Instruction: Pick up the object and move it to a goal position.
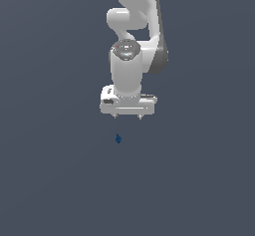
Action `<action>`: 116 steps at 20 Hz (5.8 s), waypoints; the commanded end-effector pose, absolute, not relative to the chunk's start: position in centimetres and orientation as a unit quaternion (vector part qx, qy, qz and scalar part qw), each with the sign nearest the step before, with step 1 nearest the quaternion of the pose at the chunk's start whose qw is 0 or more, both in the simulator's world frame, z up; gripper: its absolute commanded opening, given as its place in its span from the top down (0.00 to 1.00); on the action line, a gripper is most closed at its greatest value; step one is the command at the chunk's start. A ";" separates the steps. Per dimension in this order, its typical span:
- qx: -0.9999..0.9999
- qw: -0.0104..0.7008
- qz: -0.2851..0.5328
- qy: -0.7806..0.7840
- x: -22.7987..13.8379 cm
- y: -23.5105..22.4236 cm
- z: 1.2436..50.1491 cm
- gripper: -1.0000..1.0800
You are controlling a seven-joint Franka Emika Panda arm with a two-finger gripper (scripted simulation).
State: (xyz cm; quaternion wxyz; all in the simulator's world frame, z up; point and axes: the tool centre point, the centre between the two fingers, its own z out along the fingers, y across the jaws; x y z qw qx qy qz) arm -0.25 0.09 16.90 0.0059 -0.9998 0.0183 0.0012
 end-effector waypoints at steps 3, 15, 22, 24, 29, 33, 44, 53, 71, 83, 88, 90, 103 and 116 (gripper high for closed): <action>-1.000 0.007 0.001 0.018 -0.2 0.3 17.0 0.04; -1.000 0.021 0.000 0.015 0.1 2.2 17.8 0.04; -0.998 0.017 0.001 0.063 0.9 0.5 15.6 0.04; -0.996 0.015 0.001 0.086 1.3 -0.3 14.5 0.04; -0.990 0.008 0.001 0.144 2.0 -2.6 11.6 0.04; -0.985 0.003 0.000 0.174 2.3 -3.8 10.1 0.04; -0.982 0.000 0.001 0.189 2.4 -4.4 8.7 0.04; -0.982 0.000 0.000 0.191 2.3 -4.5 4.6 0.04; -0.982 0.000 0.000 0.191 2.5 -4.3 4.5 1.00; -0.982 0.000 0.000 0.191 4.4 0.3 11.1 1.00; -0.982 -0.001 0.000 0.191 5.8 3.4 15.6 1.00; -0.982 -0.001 0.000 0.191 6.3 4.7 17.4 1.00; -0.982 0.000 0.000 0.191 9.7 11.6 27.3 1.00; -0.982 0.000 0.000 0.191 11.1 14.1 30.7 1.00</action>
